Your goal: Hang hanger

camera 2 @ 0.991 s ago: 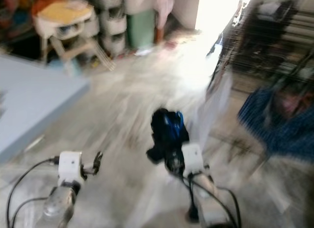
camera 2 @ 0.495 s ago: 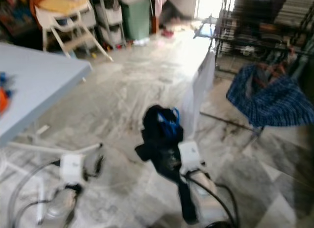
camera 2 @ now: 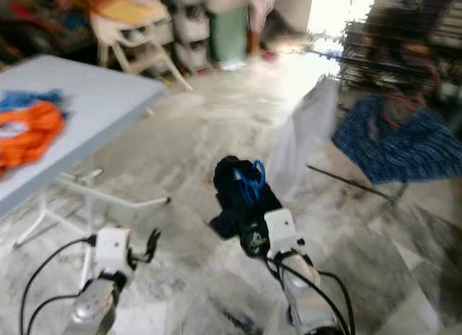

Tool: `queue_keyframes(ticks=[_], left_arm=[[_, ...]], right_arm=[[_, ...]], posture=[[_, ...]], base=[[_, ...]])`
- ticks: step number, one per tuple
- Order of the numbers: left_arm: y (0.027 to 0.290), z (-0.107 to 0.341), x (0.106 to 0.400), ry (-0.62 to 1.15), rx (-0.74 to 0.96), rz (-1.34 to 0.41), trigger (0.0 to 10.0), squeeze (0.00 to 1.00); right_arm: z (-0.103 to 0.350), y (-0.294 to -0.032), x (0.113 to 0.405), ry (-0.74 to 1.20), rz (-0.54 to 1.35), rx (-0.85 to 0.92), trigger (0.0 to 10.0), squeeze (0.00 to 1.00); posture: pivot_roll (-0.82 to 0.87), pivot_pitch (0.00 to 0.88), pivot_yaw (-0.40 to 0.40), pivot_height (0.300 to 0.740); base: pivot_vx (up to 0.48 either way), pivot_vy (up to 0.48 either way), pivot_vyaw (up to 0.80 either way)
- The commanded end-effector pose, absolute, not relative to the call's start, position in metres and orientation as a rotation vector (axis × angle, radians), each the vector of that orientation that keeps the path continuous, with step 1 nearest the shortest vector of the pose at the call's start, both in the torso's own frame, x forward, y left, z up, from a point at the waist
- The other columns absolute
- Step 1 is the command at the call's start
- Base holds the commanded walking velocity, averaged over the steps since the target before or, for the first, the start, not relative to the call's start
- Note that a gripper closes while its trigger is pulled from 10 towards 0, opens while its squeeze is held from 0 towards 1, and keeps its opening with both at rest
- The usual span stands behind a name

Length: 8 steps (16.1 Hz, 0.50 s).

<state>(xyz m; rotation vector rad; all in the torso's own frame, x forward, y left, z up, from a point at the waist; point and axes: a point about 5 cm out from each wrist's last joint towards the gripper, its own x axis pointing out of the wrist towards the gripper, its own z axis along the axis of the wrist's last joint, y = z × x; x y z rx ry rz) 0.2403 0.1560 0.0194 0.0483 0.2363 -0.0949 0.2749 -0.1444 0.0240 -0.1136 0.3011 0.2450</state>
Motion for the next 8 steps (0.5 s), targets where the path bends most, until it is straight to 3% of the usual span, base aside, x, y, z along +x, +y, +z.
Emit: queue_keyframes(ticks=[1, 6, 8], left_arm=[[0.1632, 0.0192, 0.2404, 0.241, 0.059, -0.079, 10.0, 0.00], [0.1624, 0.0176, 0.2388, 0.249, 0.062, -0.088, 10.0, 0.00], [0.1621, 0.0170, 0.2375, 0.247, 0.054, -0.088, 10.0, 0.00]], right_arm=[[0.0328, -0.1392, 0.2807, 0.253, 0.259, -0.107, 10.0, 0.00], [0.0309, -0.1371, 0.2788, 0.258, 0.276, -0.111, 10.0, 0.00], [0.0301, -0.1363, 0.2778, 0.263, 0.288, -0.112, 10.0, 0.00]], posture=[[-0.06, 0.000, 0.020, 0.740], [-0.05, 0.000, 0.020, 0.740], [-0.05, 0.000, 0.019, 0.740]], base=[[0.000, -0.281, 0.80], [0.000, -0.286, 0.80], [0.000, 0.000, 0.80]])
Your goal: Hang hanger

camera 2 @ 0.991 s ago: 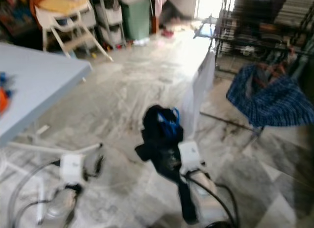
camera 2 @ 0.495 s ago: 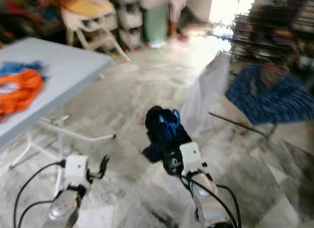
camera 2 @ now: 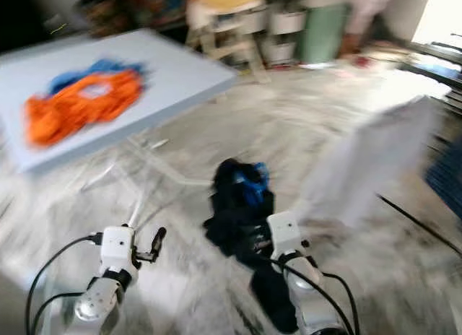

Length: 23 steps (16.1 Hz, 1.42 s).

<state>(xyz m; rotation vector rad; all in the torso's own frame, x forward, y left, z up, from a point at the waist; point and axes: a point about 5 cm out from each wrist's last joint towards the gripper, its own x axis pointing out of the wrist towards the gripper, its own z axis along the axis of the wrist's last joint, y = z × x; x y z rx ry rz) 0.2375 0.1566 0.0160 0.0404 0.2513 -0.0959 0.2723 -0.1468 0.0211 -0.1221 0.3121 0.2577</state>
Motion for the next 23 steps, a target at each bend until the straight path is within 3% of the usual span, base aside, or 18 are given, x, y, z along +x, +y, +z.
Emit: queue_keyframes(ticks=[1, 9, 16, 19, 20, 21, 23], left_arm=[[0.162, 0.016, 0.237, 0.249, 0.042, -0.086, 10.0, 0.00], [0.157, 0.017, 0.236, 0.238, 0.040, -0.136, 10.0, 0.00], [0.150, 0.042, 0.258, 0.109, 0.052, -0.274, 10.0, 0.00], [0.154, 0.053, 0.269, 0.055, 0.039, -0.227, 10.0, 0.00], [0.155, 0.054, 0.270, 0.050, 0.030, -0.218, 10.0, 0.77], [0.158, 0.054, 0.270, 0.043, 0.036, -0.177, 10.0, 1.00], [0.161, 0.053, 0.269, 0.041, 0.028, -0.147, 10.0, 1.00]], right_arm=[[0.030, -0.136, 0.277, 0.264, 0.296, -0.115, 10.0, 0.00], [0.035, -0.127, 0.276, 0.238, 0.379, -0.095, 10.0, 0.00], [0.057, -0.112, 0.248, 0.167, 0.776, -0.051, 10.0, 0.00], [0.062, -0.117, 0.247, 0.175, 0.820, -0.051, 10.0, 0.00], [0.063, -0.117, 0.247, 0.175, 0.826, -0.050, 10.0, 0.00], [0.067, -0.114, 0.244, 0.171, 0.874, -0.035, 10.0, 0.00], [0.071, -0.113, 0.244, 0.167, 0.909, -0.039, 10.0, 0.00]], posture=[[-0.05, 0.000, 0.017, 0.740], [-0.05, 0.000, 0.010, 0.740], [-0.08, 0.000, 0.038, 0.740], [-0.09, 0.000, 0.041, 0.740], [-0.09, 0.000, 0.041, 0.740], [-0.09, 0.000, 0.039, 0.740], [-0.09, 0.000, 0.037, 0.740]], base=[[0.000, 0.000, 0.58], [0.000, 0.000, 0.00], [0.000, 0.000, 0.00], [0.000, 0.000, 0.00], [0.000, 0.000, 0.00], [0.000, 0.000, 0.00], [0.000, 0.000, 0.00]])
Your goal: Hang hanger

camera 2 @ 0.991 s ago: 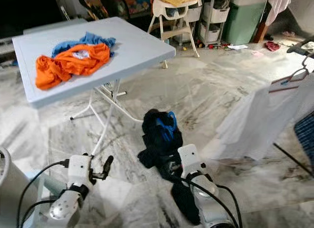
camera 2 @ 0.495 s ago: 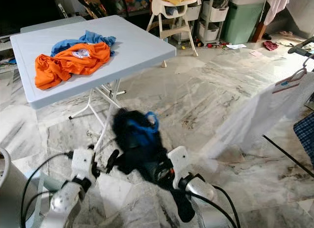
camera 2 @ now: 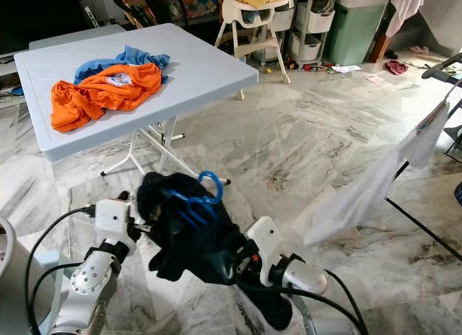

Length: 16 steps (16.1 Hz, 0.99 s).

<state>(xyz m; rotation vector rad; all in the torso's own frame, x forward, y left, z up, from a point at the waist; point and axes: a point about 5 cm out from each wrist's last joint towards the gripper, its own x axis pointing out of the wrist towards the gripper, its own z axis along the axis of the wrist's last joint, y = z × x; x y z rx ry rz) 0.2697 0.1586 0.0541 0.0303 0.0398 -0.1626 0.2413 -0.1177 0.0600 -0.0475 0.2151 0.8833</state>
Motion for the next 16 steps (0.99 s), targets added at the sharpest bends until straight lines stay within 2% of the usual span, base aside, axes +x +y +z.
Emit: queue_keyframes(ticks=[1, 4, 6, 7, 10, 11, 12, 16], left_arm=[[0.161, 0.053, 0.269, 0.041, 0.027, -0.148, 10.0, 1.00], [0.170, 0.041, 0.265, 0.097, 0.116, -0.104, 10.0, 1.00], [0.178, 0.043, 0.266, 0.081, 0.186, -0.080, 10.0, 1.00], [0.179, 0.041, 0.266, 0.094, 0.197, -0.081, 10.0, 0.00], [0.183, 0.030, 0.264, 0.149, 0.192, -0.074, 10.0, 0.00], [0.183, 0.029, 0.264, 0.157, 0.194, -0.073, 7.5, 0.00], [0.182, 0.028, 0.264, 0.155, 0.169, -0.076, 0.0, 0.00], [0.187, 0.027, 0.266, 0.154, 0.186, -0.068, 0.0, 0.00]], right_arm=[[0.071, -0.113, 0.244, 0.167, 0.908, -0.041, 10.0, 0.00], [0.080, -0.110, 0.243, 0.157, 0.986, -0.025, 10.0, 0.00], [0.081, -0.115, 0.244, 0.164, 0.970, -0.063, 10.0, 0.00], [0.082, -0.116, 0.244, 0.165, 0.975, -0.061, 10.0, 0.00], [0.087, -0.121, 0.243, 0.175, 1.006, -0.047, 10.0, 0.00], [0.086, -0.123, 0.243, 0.182, 1.009, -0.054, 10.0, 0.00], [0.085, -0.124, 0.243, 0.186, 1.009, -0.058, 10.0, 0.00], [0.084, -0.128, 0.239, 0.214, 1.028, -0.073, 10.0, 0.00]], posture=[[-0.09, 0.000, 0.037, 0.740], [-0.09, 0.000, 0.035, 0.740], [-0.09, 0.000, 0.035, 0.740], [-0.09, 0.000, 0.034, 0.740], [-0.10, 0.000, 0.036, 0.740], [-0.10, 0.000, 0.036, 0.740], [-0.10, 0.000, 0.037, 0.740], [-0.10, 0.000, 0.036, 0.740]], base=[[0.000, 0.000, 0.00], [0.000, 0.000, 0.00], [0.000, 0.000, 0.00], [0.000, 0.000, 0.00], [0.000, 0.000, 0.00], [0.000, 0.000, 0.00], [0.000, 0.000, 0.00], [0.000, 0.000, 0.00]])
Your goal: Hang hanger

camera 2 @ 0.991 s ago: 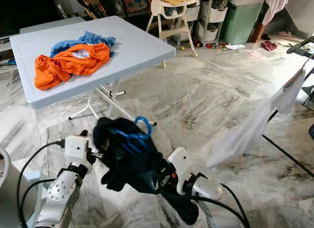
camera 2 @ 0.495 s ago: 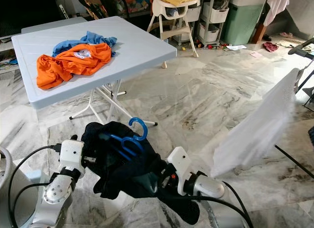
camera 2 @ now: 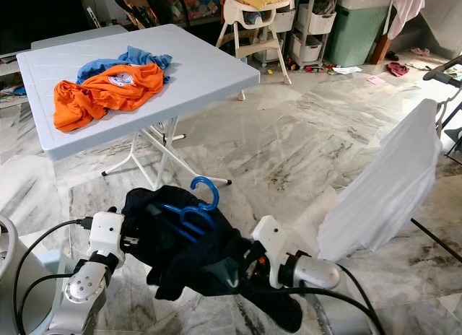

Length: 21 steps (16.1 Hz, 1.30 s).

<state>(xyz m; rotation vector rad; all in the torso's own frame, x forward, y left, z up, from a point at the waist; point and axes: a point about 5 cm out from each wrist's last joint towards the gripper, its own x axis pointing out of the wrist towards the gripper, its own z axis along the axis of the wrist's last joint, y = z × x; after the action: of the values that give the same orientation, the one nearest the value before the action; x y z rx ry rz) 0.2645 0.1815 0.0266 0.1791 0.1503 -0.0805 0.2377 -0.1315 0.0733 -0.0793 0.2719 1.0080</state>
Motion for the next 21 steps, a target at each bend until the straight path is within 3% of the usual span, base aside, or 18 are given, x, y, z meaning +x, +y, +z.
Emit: queue_keyframes(ticks=[1, 16, 21], left_arm=[[0.189, 0.027, 0.266, 0.154, 0.189, -0.063, 0.0, 0.00], [0.201, 0.025, 0.265, 0.147, 0.245, 0.005, 0.0, 0.00], [0.221, 0.038, 0.271, 0.100, 0.314, 0.111, 0.0, 0.00]], right_arm=[[0.084, -0.129, 0.239, 0.219, 1.032, -0.072, 10.0, 0.00], [0.079, -0.134, 0.238, 0.244, 1.044, -0.119, 10.0, 0.00], [0.063, -0.150, 0.235, 0.315, 1.064, -0.352, 10.0, 0.00]], posture=[[-0.10, 0.000, 0.036, 0.740], [-0.10, 0.000, 0.036, 0.740], [-0.10, 0.000, 0.035, 0.740]], base=[[0.000, 0.000, 0.00], [0.000, 0.000, 0.00], [0.000, 0.000, 0.00]])
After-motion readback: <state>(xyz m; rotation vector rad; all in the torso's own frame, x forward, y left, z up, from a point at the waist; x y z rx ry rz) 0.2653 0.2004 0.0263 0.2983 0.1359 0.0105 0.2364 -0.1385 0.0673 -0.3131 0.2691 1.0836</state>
